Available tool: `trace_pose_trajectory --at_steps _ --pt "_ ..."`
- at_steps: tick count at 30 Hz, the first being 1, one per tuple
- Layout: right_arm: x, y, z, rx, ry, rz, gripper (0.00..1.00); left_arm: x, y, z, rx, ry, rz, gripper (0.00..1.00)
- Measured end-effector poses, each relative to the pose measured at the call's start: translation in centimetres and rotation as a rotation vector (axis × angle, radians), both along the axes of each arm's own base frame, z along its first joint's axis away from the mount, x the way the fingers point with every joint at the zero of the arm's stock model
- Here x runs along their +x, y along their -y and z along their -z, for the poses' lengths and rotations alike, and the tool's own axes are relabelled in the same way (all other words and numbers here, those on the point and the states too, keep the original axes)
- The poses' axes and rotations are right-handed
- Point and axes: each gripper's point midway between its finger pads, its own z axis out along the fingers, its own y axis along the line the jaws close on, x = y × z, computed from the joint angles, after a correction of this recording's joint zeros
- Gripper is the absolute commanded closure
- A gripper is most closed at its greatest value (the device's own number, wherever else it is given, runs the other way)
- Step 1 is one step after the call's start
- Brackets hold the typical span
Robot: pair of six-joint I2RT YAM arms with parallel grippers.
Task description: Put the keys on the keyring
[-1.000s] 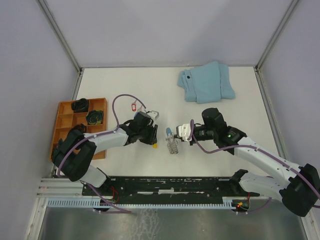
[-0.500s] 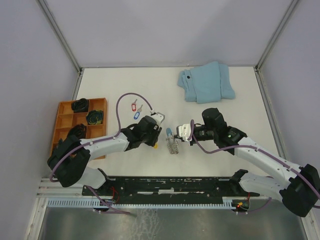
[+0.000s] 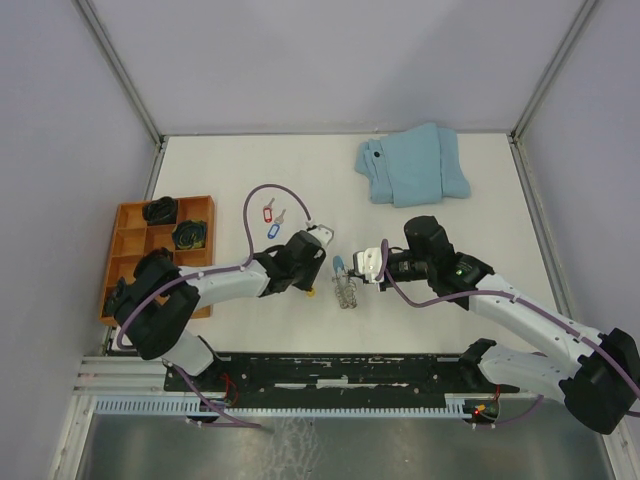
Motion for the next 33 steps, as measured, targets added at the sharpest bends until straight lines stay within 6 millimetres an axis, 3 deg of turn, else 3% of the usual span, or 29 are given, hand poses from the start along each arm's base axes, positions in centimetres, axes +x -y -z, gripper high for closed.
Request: trace_pose_trajectory --at_steps 6,11,27,33 --pt "0.0 0.0 0.0 0.0 0.0 0.0 0.99 0.6 -0.2 0.0 0.023 0.016 -0.021 0.83" --pt "0.0 0.0 0.0 0.0 0.0 0.0 0.99 1.0 -0.2 -0.3 0.029 0.03 -0.033 0.88" --pt "0.0 0.0 0.0 0.0 0.0 0.0 0.99 1.1 -1.3 0.1 0.069 0.011 -0.114 0.86" --pt "0.0 0.0 0.0 0.0 0.0 0.0 0.99 1.1 -1.2 0.3 0.071 0.006 -0.116 0.96"
